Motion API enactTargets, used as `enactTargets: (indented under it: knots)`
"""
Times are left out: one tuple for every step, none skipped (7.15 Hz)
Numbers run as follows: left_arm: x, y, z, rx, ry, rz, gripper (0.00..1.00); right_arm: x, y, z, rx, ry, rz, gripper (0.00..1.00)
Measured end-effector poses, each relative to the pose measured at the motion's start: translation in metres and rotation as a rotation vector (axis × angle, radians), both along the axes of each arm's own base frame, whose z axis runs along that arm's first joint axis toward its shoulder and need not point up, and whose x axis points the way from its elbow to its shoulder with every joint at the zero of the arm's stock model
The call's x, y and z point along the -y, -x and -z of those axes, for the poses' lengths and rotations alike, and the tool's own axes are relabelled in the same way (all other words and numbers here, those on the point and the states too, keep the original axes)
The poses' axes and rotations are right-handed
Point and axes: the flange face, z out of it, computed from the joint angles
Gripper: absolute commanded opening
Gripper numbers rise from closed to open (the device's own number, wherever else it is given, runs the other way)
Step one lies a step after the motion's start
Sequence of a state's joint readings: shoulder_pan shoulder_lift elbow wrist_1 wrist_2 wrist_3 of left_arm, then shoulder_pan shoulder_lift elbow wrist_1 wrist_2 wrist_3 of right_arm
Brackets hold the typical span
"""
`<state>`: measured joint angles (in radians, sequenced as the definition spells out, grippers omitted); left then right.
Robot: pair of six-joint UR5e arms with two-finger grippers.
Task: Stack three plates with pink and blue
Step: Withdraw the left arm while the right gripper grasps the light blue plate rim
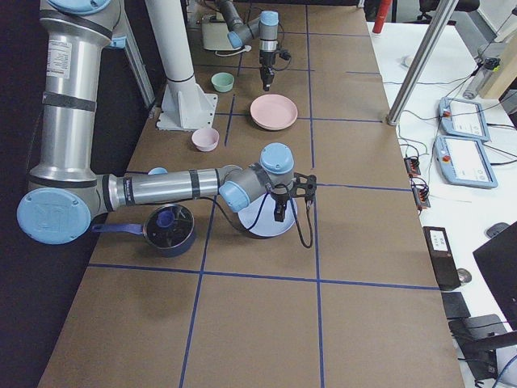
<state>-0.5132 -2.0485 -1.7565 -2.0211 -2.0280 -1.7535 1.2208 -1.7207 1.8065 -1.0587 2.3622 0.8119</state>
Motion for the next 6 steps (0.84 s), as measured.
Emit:
enactTargets:
  knots:
    - [0.0, 0.002, 0.003, -0.005, 0.004, 0.005, 1.0, -0.003, 0.01, -0.008, -0.027, 0.002, 0.01, 1.0]
    - [0.003, 0.006, 0.004, -0.007, 0.008, 0.01, 1.0, -0.005, 0.021, -0.017, -0.049, 0.008, 0.024, 1.0]
    - [0.008, 0.016, 0.004, 0.0, 0.016, 0.021, 1.0, -0.008, 0.032, -0.026, -0.064, 0.019, 0.04, 1.0]
    - [0.009, 0.036, 0.006, 0.026, 0.033, 0.031, 1.0, -0.011, 0.044, -0.036, -0.083, 0.034, 0.057, 1.0]
    - [0.008, 0.06, 0.012, 0.057, 0.058, 0.037, 1.0, -0.015, 0.053, -0.045, -0.102, 0.044, 0.071, 1.0]
    - [0.008, 0.081, 0.02, 0.08, 0.079, 0.045, 1.0, -0.019, 0.058, -0.056, -0.114, 0.049, 0.083, 1.0]
